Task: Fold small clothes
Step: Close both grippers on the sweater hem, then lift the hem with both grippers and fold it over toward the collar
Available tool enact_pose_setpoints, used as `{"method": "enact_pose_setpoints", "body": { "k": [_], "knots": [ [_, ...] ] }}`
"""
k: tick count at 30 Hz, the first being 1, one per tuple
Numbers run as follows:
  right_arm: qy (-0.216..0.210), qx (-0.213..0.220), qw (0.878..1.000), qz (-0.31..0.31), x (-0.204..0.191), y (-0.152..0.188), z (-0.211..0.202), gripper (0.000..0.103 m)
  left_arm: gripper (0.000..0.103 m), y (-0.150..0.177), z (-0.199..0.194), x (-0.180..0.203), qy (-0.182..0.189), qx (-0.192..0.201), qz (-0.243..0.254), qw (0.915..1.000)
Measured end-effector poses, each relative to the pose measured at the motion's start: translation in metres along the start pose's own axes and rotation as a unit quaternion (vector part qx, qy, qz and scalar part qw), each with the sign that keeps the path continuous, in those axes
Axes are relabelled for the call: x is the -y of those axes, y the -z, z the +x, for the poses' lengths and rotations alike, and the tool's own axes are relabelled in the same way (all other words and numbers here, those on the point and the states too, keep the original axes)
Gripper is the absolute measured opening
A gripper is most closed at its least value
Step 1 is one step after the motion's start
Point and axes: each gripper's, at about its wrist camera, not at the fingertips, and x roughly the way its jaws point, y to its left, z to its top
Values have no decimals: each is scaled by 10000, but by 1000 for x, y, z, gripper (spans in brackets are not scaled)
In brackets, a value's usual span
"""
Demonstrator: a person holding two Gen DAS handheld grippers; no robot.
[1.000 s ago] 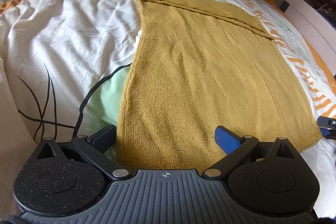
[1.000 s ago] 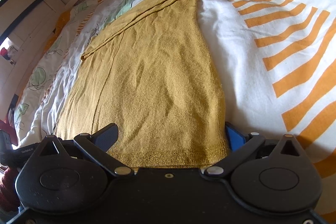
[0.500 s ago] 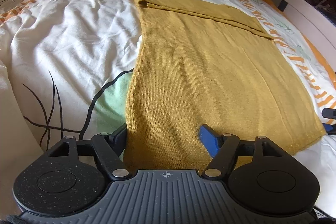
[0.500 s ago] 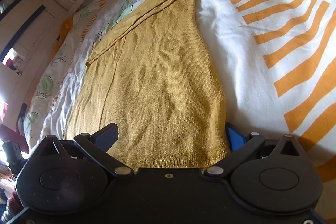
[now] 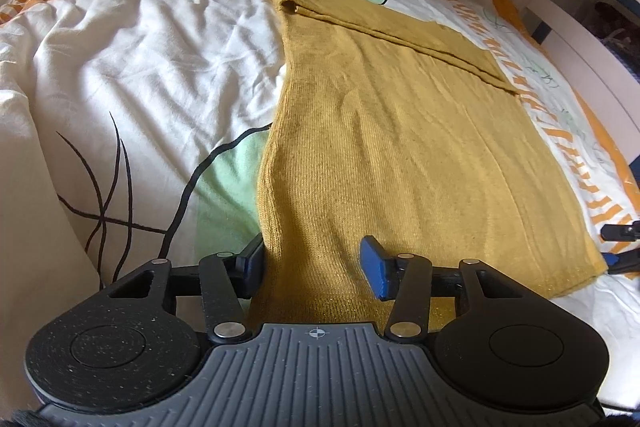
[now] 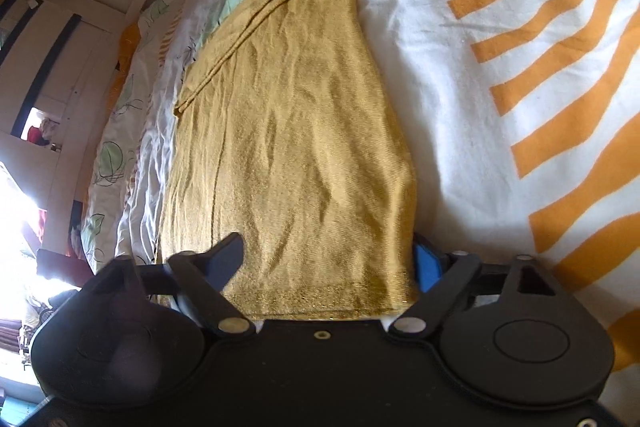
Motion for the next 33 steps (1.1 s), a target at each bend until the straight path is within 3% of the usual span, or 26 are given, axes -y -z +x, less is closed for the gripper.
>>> {"method": "enact_pose_setpoints", "body": {
  "k": [2, 3, 5, 7, 9, 12, 16, 26, 29, 33],
  "knots": [
    [146, -27, 9999, 26, 4, 0, -2, 58, 46, 1, 0, 1, -29, 2, 21, 10000],
    [177, -29, 9998, 58, 6, 0, -1, 54, 43, 1, 0, 2, -56, 7, 30, 10000],
    [214, -88, 9997, 70, 8, 2, 2, 36, 34, 1, -1, 2, -74, 19, 21, 10000],
    [329, -124, 9993, -89, 3, 4, 5, 25, 15, 1, -3, 0, 63, -3, -55, 10000],
    [311, -124, 9991, -255, -4, 6, 6, 18, 7, 1, -6, -2, 172, -7, -148, 9997],
    [246, -10, 9991, -358, -10, 7, 5, 16, 6, 0, -11, -1, 193, 95, -246, 9995],
    [-148, 477, 9981, -370, -17, 4, -10, 14, 5, -7, -22, 1, 293, 294, -420, 9983],
    [-1017, 1557, 9822, -269, -30, -25, -30, 12, 5, -53, -40, 8, 658, 796, -677, 9923],
    [-1003, 1629, 9809, -357, -37, -43, -28, 12, 5, -70, -35, 10, 656, 825, -644, 9923],
    [-634, 1365, 9871, -544, -39, -53, -17, 12, 5, -75, -27, 14, 656, 789, -546, 9932]
  ]
}}
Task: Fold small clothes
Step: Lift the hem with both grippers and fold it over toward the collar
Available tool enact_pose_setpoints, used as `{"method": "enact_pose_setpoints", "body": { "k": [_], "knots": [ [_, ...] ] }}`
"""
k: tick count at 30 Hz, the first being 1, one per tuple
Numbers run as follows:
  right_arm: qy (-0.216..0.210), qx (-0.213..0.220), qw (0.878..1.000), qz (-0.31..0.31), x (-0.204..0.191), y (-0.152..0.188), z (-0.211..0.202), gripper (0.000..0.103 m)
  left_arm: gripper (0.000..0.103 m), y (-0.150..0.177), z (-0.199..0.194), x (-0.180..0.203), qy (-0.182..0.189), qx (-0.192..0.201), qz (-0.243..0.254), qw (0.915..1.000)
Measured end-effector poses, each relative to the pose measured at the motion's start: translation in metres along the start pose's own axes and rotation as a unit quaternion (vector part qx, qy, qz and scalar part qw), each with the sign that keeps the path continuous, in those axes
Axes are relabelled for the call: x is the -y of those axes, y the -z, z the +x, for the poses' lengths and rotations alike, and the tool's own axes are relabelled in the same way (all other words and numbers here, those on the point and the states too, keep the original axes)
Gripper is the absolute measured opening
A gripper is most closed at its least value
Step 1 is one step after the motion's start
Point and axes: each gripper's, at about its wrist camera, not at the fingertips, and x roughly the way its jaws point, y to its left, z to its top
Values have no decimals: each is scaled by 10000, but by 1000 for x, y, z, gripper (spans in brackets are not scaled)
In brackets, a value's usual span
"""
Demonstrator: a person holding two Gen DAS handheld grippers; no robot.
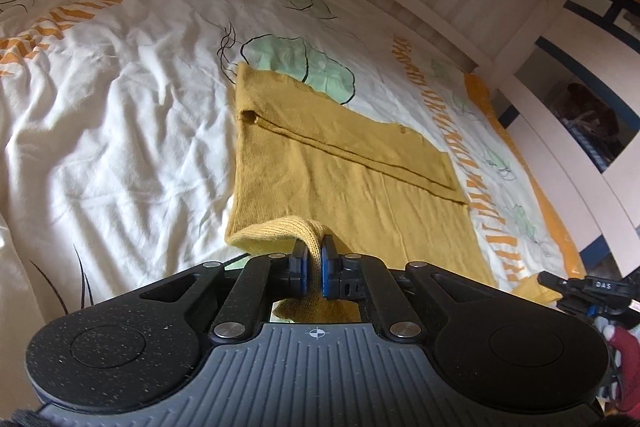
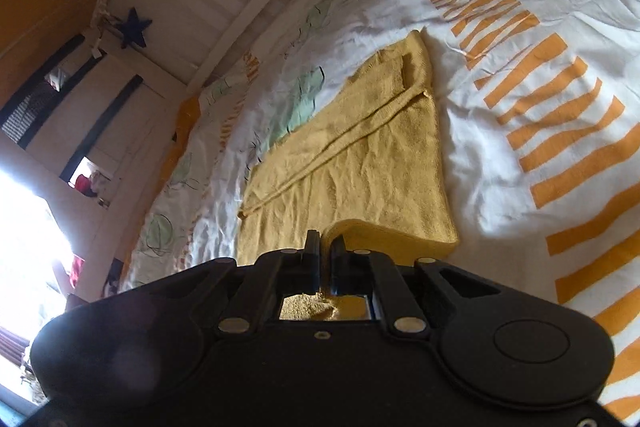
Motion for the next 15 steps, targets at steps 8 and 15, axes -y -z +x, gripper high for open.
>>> {"method": "enact_pose_setpoints", "body": {
  "k": [8, 15],
  "knots": [
    [-22, 101, 9996, 260, 9, 12, -11, 12, 5, 6, -7, -11, 19, -24, -235, 9997],
    [-451, 608, 9960, 464, 2, -9, -16, 12, 5, -17, -10, -12, 155, 225, -372, 9989]
  ]
}}
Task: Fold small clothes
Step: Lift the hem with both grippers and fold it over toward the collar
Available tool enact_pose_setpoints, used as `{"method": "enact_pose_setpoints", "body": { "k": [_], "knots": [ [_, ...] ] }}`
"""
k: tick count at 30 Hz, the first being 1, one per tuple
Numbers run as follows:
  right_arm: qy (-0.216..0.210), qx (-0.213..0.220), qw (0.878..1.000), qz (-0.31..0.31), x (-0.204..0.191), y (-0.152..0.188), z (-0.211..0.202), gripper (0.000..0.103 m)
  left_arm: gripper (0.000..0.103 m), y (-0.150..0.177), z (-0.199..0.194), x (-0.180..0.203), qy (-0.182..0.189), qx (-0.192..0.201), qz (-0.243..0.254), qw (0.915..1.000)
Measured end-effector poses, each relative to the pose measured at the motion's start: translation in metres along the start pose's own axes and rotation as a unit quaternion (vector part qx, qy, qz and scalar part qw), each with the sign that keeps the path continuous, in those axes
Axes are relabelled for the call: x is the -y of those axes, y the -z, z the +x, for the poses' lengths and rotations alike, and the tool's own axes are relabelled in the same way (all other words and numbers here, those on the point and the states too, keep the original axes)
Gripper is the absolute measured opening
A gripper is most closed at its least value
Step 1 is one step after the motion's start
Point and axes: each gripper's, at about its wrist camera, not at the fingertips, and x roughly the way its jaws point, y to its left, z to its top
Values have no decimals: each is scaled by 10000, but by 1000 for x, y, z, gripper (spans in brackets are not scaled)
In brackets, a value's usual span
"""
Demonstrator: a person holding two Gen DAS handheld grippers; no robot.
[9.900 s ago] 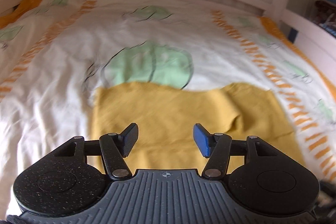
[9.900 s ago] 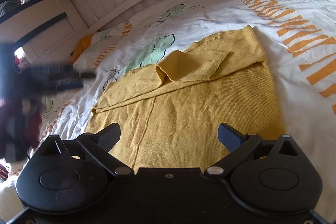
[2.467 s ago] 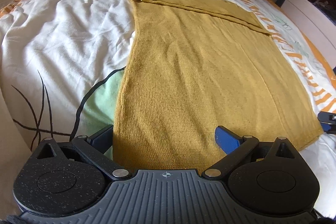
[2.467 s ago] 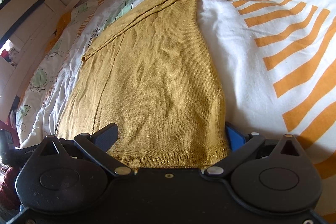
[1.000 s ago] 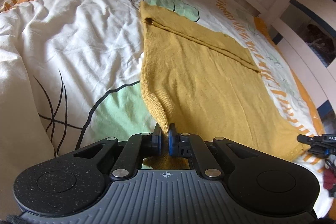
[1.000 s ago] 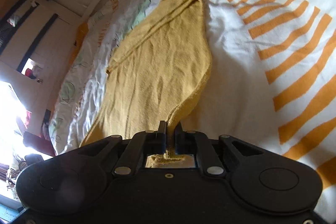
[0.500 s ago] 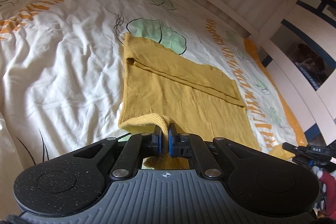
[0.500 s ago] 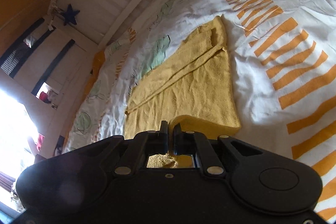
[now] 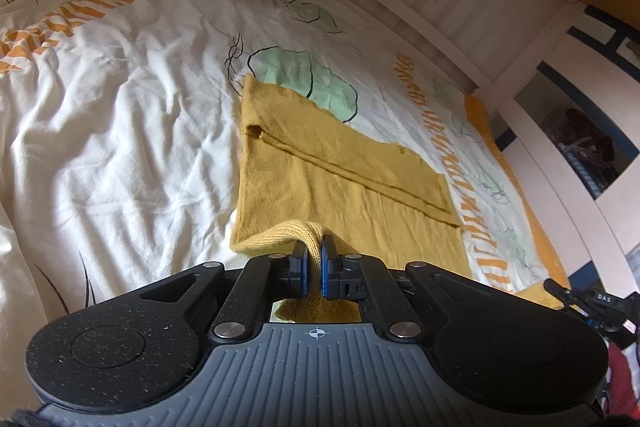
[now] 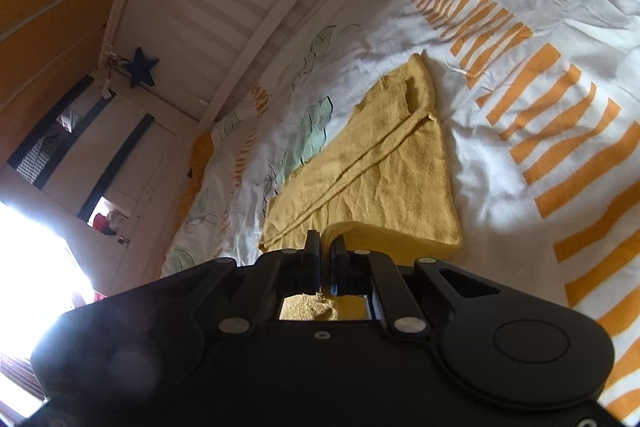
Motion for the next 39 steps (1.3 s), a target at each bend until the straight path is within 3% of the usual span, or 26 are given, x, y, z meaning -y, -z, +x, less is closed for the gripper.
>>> {"method": "enact_pose_setpoints", "body": {
  "k": [8, 19, 28, 34, 36, 38, 39],
  "knots": [
    [-179, 522, 9985, 56, -2, -53, 32, 12, 5, -54, 30, 2, 89, 388, -86, 9992],
    [168, 627, 9976, 225, 28, -115, 124, 12, 5, -117, 114, -17, -68, 248, -295, 9992],
    [605, 569, 9957, 397, 56, -136, 187, 12, 5, -140, 189, -40, -576, -28, -314, 9978],
    [913, 685, 9917, 590, 73, -137, 201, 12, 7, -148, 215, -49, -604, 34, -483, 9970],
    [965, 710, 9906, 652, 78, -137, 202, 15, 7, -151, 218, -51, -516, 96, -555, 9971],
    [1056, 838, 9886, 664, 80, -135, 200, 26, 10, -155, 221, -52, -431, 83, -649, 9969],
    [1105, 924, 9874, 657, 80, -135, 197, 30, 20, -157, 219, -52, -439, 129, -656, 9968]
  ]
}}
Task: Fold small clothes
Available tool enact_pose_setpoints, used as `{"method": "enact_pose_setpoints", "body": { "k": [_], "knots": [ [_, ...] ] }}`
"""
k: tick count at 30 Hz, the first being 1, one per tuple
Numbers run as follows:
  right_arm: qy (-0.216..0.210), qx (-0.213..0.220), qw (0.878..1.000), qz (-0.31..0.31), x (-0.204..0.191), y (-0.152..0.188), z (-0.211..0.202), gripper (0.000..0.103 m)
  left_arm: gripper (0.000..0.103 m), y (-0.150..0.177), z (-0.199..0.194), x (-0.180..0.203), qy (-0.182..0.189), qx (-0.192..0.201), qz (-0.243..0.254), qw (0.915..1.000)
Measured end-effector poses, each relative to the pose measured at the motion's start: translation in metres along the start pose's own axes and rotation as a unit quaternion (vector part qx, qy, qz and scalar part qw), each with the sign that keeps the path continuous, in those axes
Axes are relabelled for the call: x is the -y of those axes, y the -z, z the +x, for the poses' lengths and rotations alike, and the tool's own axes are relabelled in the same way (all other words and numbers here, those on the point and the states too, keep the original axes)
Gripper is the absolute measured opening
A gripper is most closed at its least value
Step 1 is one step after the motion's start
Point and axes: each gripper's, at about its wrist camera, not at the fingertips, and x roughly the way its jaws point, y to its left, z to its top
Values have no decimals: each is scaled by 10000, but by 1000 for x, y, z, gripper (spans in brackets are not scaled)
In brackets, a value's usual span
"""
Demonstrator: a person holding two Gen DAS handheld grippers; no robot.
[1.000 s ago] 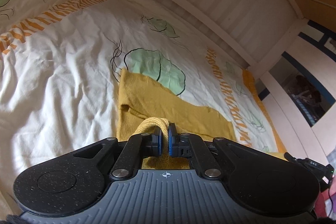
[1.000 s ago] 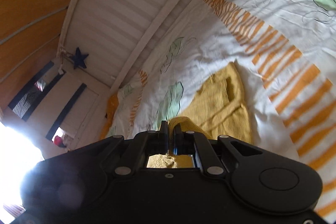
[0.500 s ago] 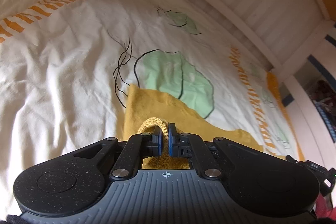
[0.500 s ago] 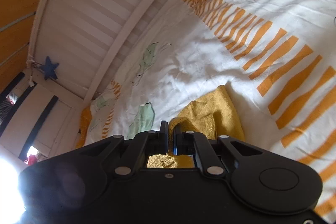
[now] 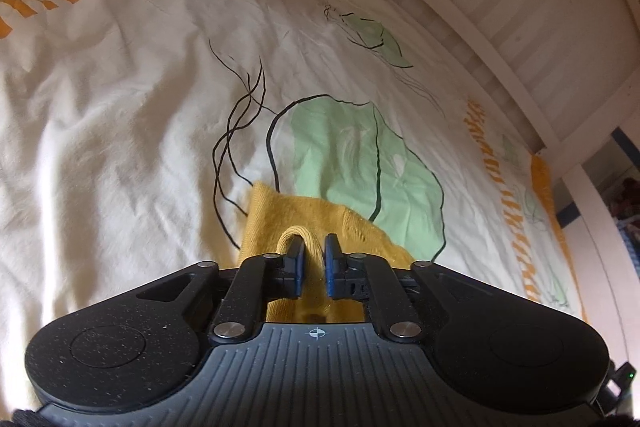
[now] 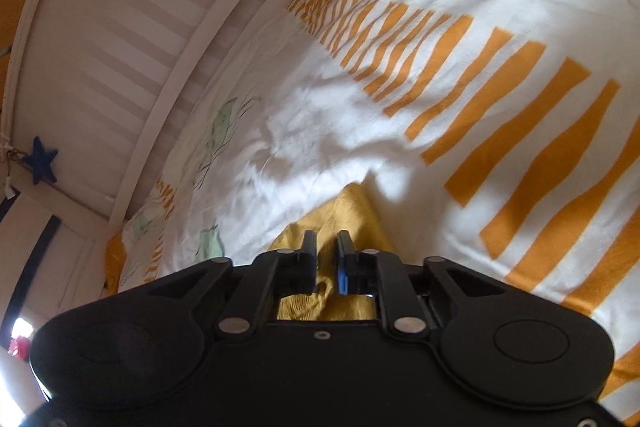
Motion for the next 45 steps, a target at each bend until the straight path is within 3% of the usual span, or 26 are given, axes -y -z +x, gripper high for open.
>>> {"method": "enact_pose_setpoints", "body": {
  "k": [1, 2, 4, 8, 10, 14, 21, 26, 34, 41, 45],
  "knots": [
    [10, 57, 10000, 10, 1, -1, -3, 43, 31, -1, -4, 2, -60, 135, 43, 9999],
    [51, 114, 9999, 15, 2, -3, -6, 53, 34, -1, -9, 6, -125, 294, 150, 9994],
    [121, 198, 9997, -111, 0, -5, -13, 55, 44, -3, -19, 15, -236, 504, 475, 9973],
    [278, 262, 9961, -800, -20, -5, -31, 60, 49, 0, -37, 33, -482, 533, 996, 9924],
    [261, 248, 9934, -1091, -30, -1, -39, 63, 56, 8, -44, 42, -631, 391, 1316, 9885],
    [375, 19, 9848, -1694, -54, 16, -43, 64, 56, 35, -53, 58, -793, 3, 1880, 9790],
    [385, -688, 9690, -2341, -89, 60, -46, 68, 59, 82, -64, 59, -334, -602, 1905, 9793],
    [351, -1059, 9436, -3117, -124, 95, -38, 73, 59, 91, -44, 55, -683, -618, 2236, 9703],
    [422, -1368, 8891, -4346, -168, 149, 16, 76, 60, 90, -25, 41, -676, -866, 2208, 9691],
    [645, -1609, 8637, -4733, -179, 176, 64, 76, 62, 84, -22, 36, -543, -955, 1984, 9739],
    [829, -1512, 8573, -4851, -183, 173, 85, 76, 63, 84, -22, 35, -510, -971, 1900, 9756]
  ]
}}
